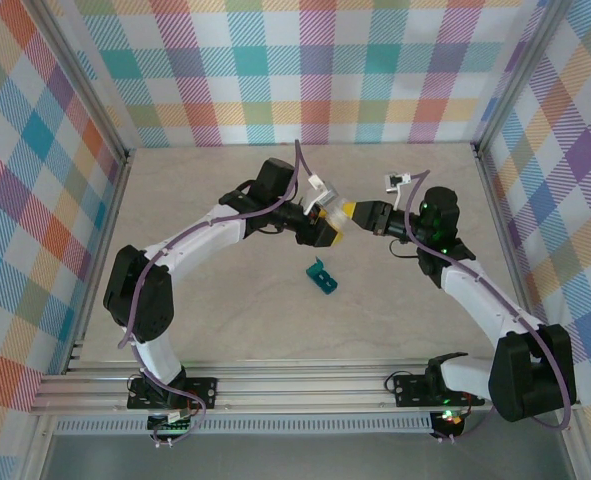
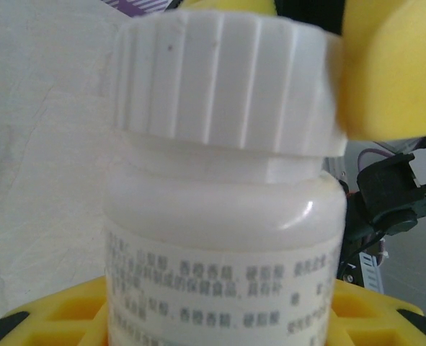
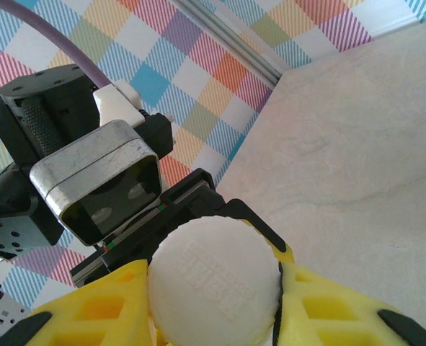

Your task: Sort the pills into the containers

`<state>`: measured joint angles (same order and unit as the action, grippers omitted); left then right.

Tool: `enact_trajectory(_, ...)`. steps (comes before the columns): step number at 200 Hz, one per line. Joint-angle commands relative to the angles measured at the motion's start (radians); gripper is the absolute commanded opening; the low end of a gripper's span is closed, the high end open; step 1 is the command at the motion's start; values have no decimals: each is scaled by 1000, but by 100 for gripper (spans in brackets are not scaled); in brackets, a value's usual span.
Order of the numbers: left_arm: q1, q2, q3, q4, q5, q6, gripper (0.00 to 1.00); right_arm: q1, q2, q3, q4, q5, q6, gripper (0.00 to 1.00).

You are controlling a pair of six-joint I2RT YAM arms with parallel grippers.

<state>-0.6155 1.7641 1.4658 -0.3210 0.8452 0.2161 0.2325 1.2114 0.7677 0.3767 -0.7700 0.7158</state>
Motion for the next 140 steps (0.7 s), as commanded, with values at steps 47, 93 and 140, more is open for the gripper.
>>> enact_trajectory(47, 36, -48, 41, -8, 8, 12, 0, -14, -4, 22, -152, -2, -60, 44)
enact_trajectory(93, 36, -45, 46, -29, -16, 34, 0, -21, -30, 23, -260, 36, -90, 62)
enact_trajectory(140, 34, -31, 53, -67, -58, 69, 0, -39, -104, -8, -319, 44, -85, 69)
